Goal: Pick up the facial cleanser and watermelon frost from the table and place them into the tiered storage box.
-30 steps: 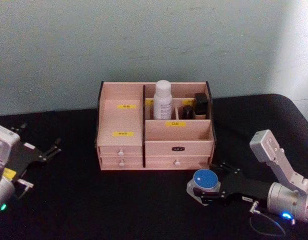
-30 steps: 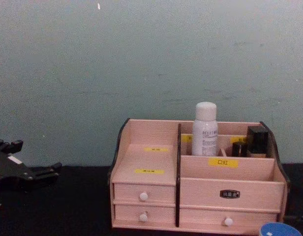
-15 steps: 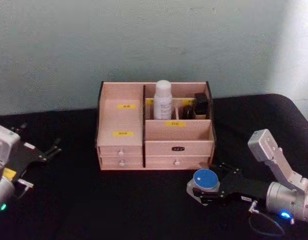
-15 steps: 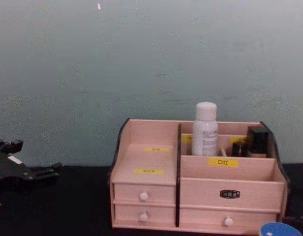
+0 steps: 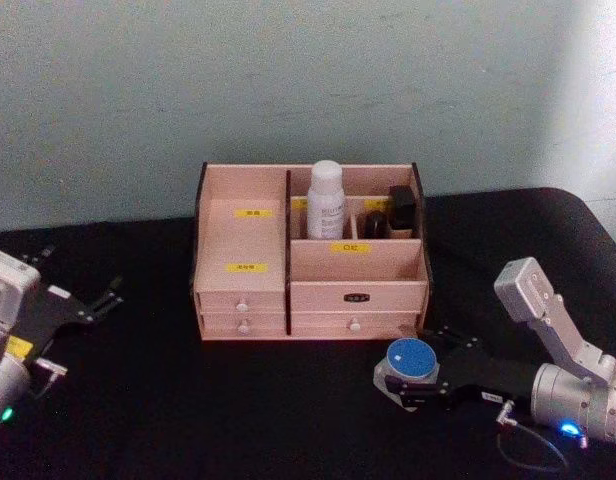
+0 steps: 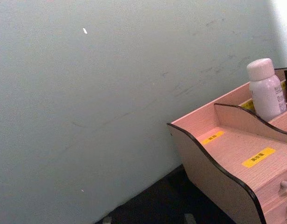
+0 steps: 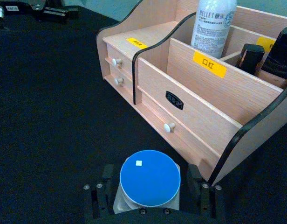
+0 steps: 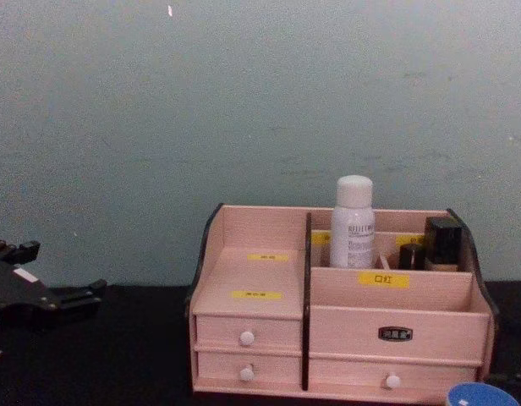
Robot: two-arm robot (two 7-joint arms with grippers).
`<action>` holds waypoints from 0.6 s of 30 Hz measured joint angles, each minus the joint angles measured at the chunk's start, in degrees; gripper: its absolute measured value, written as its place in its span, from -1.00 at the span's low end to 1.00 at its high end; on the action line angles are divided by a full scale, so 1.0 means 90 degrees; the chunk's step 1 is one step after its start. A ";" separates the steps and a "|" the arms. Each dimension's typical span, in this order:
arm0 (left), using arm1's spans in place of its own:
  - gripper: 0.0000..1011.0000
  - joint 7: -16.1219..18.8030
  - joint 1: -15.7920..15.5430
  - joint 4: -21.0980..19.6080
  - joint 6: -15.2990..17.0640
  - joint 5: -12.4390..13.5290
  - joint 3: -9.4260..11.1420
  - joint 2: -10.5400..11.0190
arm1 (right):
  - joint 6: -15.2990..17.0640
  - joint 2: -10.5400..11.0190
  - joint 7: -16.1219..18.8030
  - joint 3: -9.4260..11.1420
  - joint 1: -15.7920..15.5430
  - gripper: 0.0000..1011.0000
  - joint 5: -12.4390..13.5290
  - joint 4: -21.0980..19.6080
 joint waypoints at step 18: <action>0.98 0.0000 0.0000 0.0000 0.0000 0.0000 0.0000 0.0000 | -0.0009 0.0007 0.0000 0.0004 -0.0009 0.98 -0.0003 -0.0009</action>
